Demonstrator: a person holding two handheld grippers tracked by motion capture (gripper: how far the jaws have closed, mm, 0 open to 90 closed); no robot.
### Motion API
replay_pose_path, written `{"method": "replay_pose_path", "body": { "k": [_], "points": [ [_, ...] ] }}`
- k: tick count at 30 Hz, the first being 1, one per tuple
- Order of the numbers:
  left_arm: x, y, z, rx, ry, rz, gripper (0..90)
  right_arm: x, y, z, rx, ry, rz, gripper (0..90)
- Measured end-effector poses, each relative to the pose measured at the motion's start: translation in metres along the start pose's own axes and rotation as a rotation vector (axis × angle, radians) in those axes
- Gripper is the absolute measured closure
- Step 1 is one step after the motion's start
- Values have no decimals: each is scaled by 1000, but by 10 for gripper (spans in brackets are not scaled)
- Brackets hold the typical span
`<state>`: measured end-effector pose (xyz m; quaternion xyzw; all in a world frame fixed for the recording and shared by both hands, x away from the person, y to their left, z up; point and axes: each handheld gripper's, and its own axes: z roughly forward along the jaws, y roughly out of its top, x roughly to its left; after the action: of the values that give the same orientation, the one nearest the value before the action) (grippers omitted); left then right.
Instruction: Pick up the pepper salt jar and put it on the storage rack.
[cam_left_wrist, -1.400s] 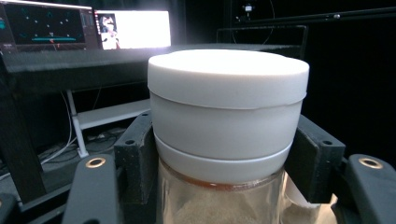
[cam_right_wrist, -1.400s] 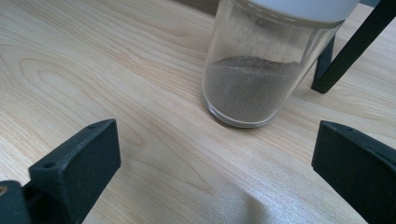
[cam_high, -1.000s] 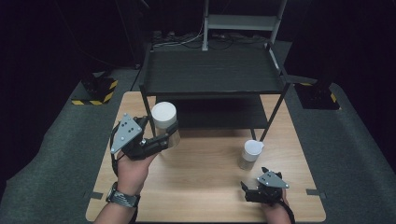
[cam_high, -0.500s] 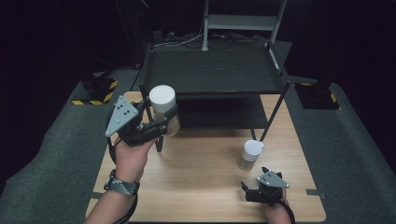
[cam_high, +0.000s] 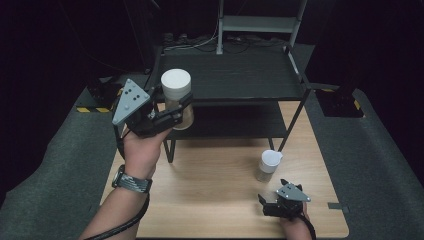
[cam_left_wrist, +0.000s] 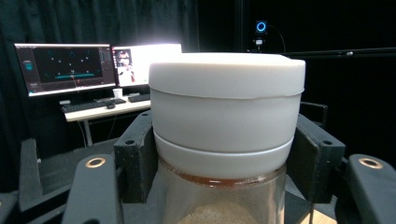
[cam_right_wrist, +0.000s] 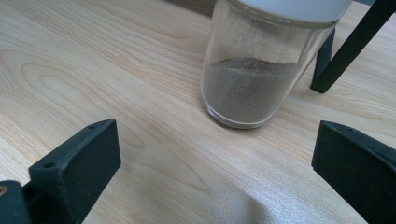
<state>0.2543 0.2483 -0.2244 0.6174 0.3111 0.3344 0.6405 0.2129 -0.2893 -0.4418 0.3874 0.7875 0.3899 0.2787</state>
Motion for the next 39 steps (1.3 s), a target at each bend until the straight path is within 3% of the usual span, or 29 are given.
{"method": "replay_pose_path", "body": {
  "k": [14, 21, 31, 39],
  "points": [
    [3, 17, 31, -9, 10, -10, 348, 0, -1, -1, -5, 1, 8, 1],
    [2, 23, 53, -2, 40, -3, 348, -1, -2, -1, -10, 5, 12, 1],
    [4, 23, 78, 8, 81, -9, 348, -3, -3, -2, -17, 11, 20, 1],
    [6, 19, 88, 2, 96, -24, 347, -4, -4, -2, -20, 16, 23, 1]
  ]
}}
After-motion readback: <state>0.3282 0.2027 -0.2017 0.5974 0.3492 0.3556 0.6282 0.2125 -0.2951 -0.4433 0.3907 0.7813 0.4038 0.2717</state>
